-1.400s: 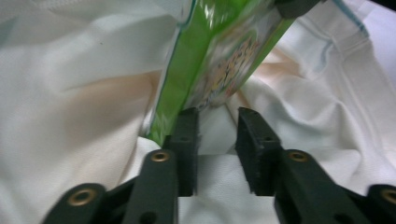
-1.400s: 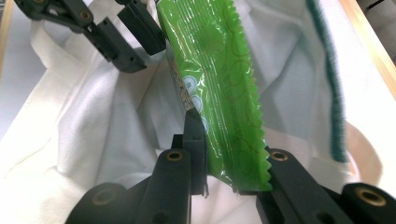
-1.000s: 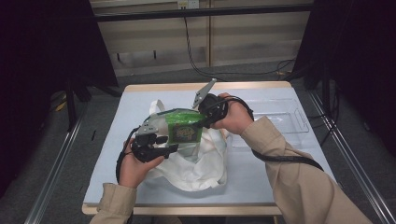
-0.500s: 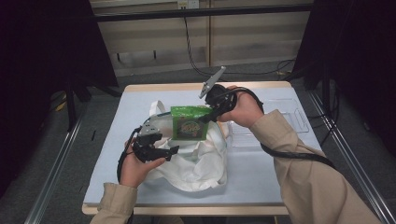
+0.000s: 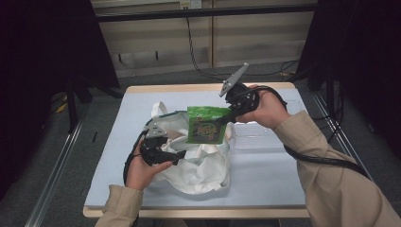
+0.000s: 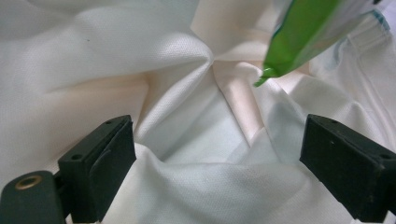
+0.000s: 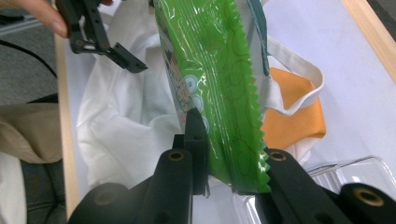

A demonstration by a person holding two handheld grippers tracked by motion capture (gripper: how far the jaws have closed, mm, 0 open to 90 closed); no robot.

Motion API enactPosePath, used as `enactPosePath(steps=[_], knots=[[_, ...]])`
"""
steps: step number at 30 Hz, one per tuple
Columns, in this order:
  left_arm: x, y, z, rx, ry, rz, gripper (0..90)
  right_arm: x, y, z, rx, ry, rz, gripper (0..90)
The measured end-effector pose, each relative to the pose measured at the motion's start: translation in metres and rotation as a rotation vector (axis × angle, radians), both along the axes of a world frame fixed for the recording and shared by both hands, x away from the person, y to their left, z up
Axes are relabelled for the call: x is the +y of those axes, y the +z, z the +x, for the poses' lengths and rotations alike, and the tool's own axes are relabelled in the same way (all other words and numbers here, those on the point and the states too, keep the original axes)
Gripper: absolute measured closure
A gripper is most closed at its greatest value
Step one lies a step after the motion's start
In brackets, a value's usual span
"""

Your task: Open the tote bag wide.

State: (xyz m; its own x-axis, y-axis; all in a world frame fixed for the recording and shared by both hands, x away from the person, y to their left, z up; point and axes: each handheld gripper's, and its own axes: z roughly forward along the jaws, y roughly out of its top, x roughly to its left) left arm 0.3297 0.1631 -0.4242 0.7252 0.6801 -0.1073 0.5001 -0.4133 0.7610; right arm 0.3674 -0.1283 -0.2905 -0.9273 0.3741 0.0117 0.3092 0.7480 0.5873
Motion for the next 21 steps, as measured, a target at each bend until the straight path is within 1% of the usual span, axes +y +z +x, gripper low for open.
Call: enactPosePath(steps=[2,4,6,7,8,10,11,12,13,15,16,17,18,20,21], knots=[[-0.002,-0.001,0.001,0.001,-0.003,-0.001,9.7,-0.004,0.003,-0.001,0.009,-0.001,0.007,80.6],[-0.002,-0.002,0.001,0.001,-0.017,0.015,9.8,-0.007,0.005,-0.002,0.015,-0.011,-0.002,80.6],[-0.003,-0.003,0.002,0.0,-0.008,0.015,9.8,-0.011,0.007,-0.002,0.018,-0.009,0.003,80.6],[-0.004,-0.004,0.002,0.012,-0.005,0.005,9.8,-0.013,0.008,-0.002,0.022,-0.011,0.007,80.6],[-0.003,-0.004,0.003,0.008,-0.006,0.014,9.8,-0.015,0.008,-0.002,0.02,-0.01,0.009,80.6],[-0.003,-0.004,0.003,0.007,-0.009,0.015,9.5,-0.016,0.009,-0.002,0.025,-0.012,0.012,80.6],[-0.003,-0.004,0.003,0.004,-0.011,0.02,9.2,-0.02,0.01,-0.003,0.029,0.0,0.016,80.6],[-0.003,-0.004,0.004,0.007,-0.01,0.023,8.9,-0.021,0.01,-0.004,0.034,0.0,0.016,80.6],[-0.005,-0.005,0.003,0.012,0.001,0.005,8.7,-0.022,0.011,-0.005,0.034,-0.001,0.019,80.6],[-0.006,-0.004,0.004,0.011,-0.005,0.012,8.7,-0.024,0.014,-0.006,0.039,0.004,0.024,80.6],[-0.007,-0.005,0.004,0.007,-0.005,0.004,8.7,-0.025,0.015,-0.007,0.036,0.005,0.022,80.6],[-0.007,-0.005,0.004,0.008,-0.008,0.008,8.7,-0.027,0.017,-0.008,0.032,0.003,0.016,80.6],[-0.007,-0.005,0.005,0.007,-0.014,0.021,8.7,-0.029,0.019,-0.009,0.036,0.004,0.013,80.6],[-0.008,-0.006,0.005,0.015,-0.014,0.009,8.7,-0.033,0.023,-0.01,0.037,-0.001,0.015,80.6],[-0.008,-0.007,0.005,0.018,-0.013,0.015,8.7,-0.036,0.025,-0.01,0.039,-0.007,0.015,80.7]])
